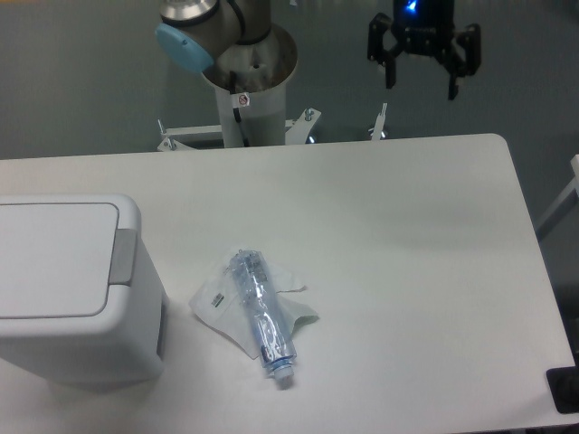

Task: Open the trash can
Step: 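Move the open gripper down and toward the white trash can lid, then lower the gripper onto the trash can lid's front edge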

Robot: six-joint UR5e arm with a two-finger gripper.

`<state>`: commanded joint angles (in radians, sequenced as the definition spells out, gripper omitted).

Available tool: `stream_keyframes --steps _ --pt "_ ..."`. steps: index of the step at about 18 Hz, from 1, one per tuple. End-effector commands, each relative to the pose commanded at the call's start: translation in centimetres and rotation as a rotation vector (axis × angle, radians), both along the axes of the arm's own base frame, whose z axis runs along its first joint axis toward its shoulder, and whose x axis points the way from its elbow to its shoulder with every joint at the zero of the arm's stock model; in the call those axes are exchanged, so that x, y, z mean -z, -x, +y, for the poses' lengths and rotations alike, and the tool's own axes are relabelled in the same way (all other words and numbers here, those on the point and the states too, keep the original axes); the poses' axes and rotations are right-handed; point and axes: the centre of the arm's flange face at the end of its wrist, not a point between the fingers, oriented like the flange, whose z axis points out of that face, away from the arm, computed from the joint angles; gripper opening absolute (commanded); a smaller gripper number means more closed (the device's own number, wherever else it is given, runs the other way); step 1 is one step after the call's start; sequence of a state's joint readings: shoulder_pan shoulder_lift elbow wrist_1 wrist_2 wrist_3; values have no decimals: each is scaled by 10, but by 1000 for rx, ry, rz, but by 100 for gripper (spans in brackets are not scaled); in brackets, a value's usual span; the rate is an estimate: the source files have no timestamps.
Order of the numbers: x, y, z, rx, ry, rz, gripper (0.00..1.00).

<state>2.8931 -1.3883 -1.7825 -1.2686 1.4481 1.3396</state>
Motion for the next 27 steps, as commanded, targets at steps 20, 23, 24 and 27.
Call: stream_keyframes --steps 20,23,24,27 --pt "-11 -94 180 -455 -537 -376 100" --pt "-11 -107 203 -455 -575 -419 100" --pt "-11 -111 212 -461 -581 -434 100" --pt "-9 -118 241 -482 -585 -477 100"
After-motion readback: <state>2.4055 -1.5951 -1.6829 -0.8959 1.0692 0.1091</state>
